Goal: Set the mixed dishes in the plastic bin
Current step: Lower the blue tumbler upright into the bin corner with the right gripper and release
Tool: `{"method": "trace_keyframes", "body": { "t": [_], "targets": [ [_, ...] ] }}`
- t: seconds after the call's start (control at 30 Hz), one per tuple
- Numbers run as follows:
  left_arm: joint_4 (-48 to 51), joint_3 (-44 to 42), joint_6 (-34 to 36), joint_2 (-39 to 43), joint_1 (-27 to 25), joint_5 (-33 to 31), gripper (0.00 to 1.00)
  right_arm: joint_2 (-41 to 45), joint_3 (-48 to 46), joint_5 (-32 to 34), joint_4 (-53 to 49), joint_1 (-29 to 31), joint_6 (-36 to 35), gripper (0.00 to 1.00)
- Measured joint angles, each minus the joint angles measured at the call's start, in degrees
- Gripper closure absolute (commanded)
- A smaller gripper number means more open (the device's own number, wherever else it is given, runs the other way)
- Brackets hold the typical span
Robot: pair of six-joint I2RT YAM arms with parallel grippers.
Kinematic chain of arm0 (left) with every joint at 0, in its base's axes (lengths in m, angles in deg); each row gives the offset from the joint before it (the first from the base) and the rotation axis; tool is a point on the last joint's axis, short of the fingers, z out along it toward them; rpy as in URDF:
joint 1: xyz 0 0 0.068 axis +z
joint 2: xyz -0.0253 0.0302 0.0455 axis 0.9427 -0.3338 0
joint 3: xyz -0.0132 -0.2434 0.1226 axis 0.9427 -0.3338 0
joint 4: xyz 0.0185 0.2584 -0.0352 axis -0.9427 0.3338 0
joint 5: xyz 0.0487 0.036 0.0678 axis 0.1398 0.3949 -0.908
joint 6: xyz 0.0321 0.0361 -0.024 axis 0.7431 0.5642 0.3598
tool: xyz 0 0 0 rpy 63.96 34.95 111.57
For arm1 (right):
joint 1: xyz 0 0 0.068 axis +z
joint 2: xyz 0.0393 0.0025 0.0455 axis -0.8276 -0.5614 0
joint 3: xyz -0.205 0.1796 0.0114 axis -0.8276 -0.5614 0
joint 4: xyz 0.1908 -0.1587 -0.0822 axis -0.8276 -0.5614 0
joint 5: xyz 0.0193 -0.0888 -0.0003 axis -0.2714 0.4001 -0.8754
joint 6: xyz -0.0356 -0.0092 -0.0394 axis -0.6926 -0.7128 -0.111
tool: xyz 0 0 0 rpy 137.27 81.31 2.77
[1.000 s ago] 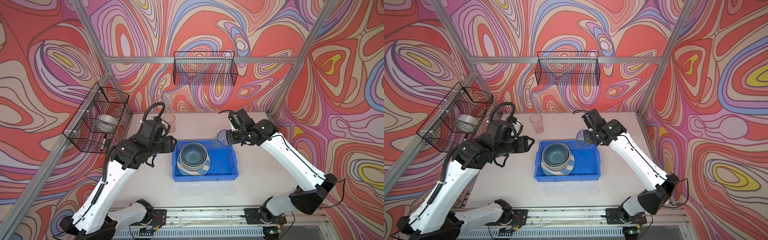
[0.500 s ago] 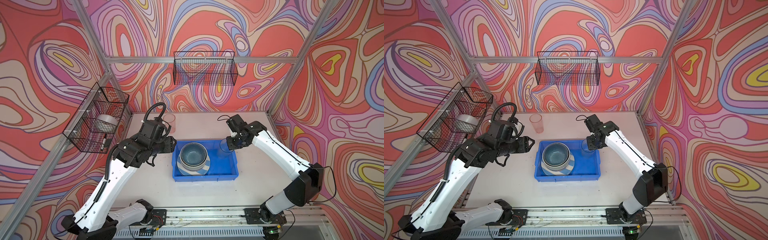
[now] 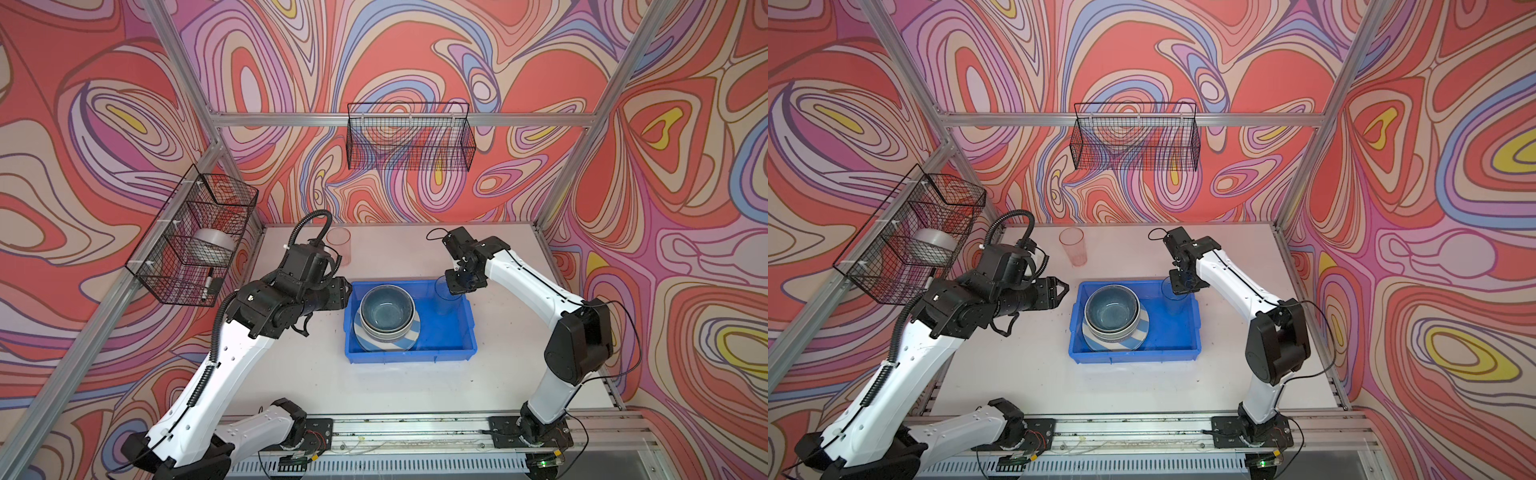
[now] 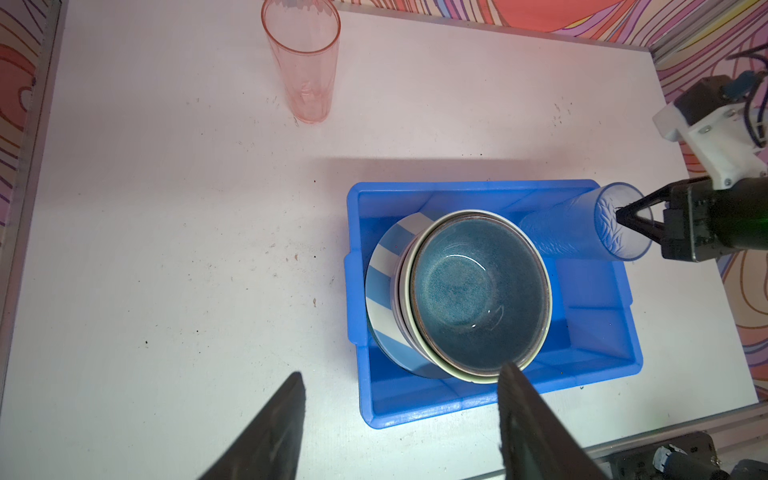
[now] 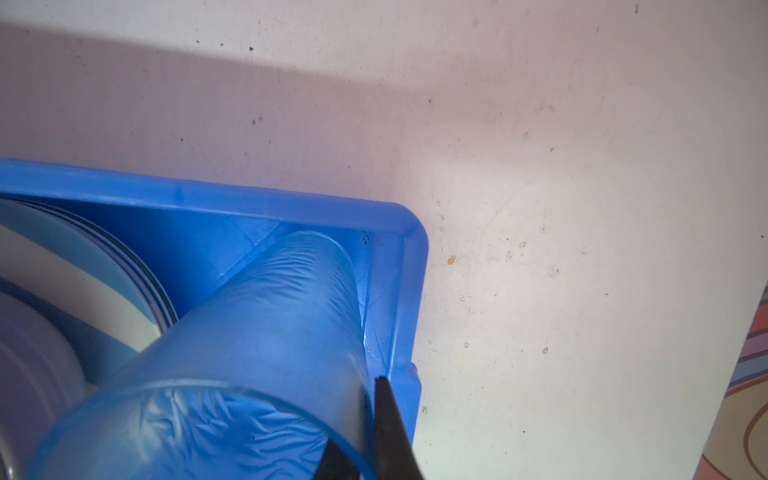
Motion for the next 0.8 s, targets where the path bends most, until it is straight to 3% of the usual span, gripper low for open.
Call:
{"method": "trace_keyframes", "body": {
  "t": [0.23,0.5,0.8],
  "targets": [
    [0.0,0.0,0.0,0.0,0.0,-0.6,0.35,-2.6,0.8,0.3,0.6,-1.2,-0.2,1.00],
    [-0.6,-2.3,0.4,-0.2,0.8,-1.2,0.35,-2.8,0.8,0.2,1.4,-2.1,-0.2,0.78],
    [-4.3,-4.2,2.0,-5.6,10.2,2.6,0.36,-2.5,0.9,0.1,2.1,-2.2,-0.2,0.58]
  ]
}}
